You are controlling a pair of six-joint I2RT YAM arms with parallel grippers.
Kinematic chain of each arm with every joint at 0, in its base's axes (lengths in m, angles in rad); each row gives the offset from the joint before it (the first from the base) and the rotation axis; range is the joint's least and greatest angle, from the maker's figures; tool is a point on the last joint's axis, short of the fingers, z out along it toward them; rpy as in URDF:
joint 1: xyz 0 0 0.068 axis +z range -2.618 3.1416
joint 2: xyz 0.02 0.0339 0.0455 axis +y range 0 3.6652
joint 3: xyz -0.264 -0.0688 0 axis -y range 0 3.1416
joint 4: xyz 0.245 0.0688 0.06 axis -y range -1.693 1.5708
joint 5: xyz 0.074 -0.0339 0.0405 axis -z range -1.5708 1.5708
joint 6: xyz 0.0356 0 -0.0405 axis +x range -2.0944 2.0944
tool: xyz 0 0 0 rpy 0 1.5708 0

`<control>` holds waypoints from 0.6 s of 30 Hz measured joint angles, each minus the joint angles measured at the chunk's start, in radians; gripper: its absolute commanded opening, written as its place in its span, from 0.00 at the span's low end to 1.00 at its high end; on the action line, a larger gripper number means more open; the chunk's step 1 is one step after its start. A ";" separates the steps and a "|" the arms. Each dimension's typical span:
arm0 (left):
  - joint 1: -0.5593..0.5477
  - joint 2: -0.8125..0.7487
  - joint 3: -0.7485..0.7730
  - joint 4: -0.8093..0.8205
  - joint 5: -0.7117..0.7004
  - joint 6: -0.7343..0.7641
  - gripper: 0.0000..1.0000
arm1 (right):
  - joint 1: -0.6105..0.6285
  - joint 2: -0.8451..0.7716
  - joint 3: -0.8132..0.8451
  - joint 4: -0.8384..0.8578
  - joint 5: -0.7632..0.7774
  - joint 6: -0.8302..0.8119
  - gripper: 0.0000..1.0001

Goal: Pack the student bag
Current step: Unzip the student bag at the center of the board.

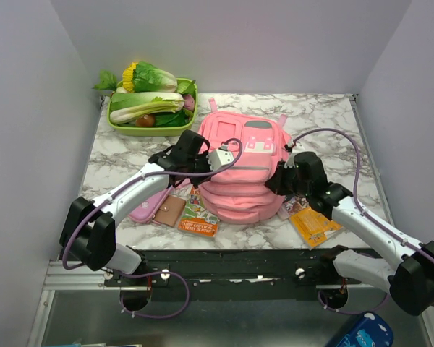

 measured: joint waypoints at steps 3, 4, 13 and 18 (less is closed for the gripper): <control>-0.007 0.001 -0.010 0.017 0.000 -0.023 0.08 | -0.002 0.004 0.000 -0.007 -0.016 0.029 0.05; -0.010 0.001 -0.017 0.024 0.000 -0.029 0.07 | -0.001 0.008 0.000 -0.007 -0.023 0.039 0.05; -0.057 0.007 -0.031 0.092 0.023 -0.085 0.01 | 0.002 0.030 0.000 -0.005 -0.106 0.099 0.08; -0.074 0.035 0.008 0.109 0.035 -0.137 0.06 | 0.010 0.030 -0.012 0.034 -0.194 0.112 0.36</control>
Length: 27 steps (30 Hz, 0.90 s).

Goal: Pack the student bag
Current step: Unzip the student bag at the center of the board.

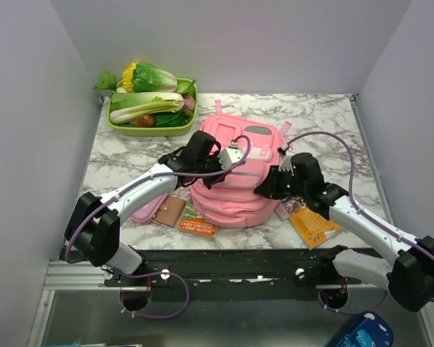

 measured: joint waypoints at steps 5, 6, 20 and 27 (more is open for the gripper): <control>-0.030 0.009 0.047 -0.018 0.018 -0.050 0.15 | 0.010 0.002 -0.008 0.027 -0.078 0.007 0.70; -0.031 0.009 0.061 -0.030 0.019 -0.059 0.16 | 0.010 0.002 -0.008 0.030 -0.083 0.008 0.70; -0.119 -0.095 0.144 -0.230 0.003 -0.135 0.24 | -0.125 -0.080 0.048 -0.071 -0.020 -0.002 0.70; -0.209 -0.063 0.135 -0.226 -0.020 -0.270 0.29 | -0.214 -0.018 0.071 -0.084 -0.008 0.015 0.68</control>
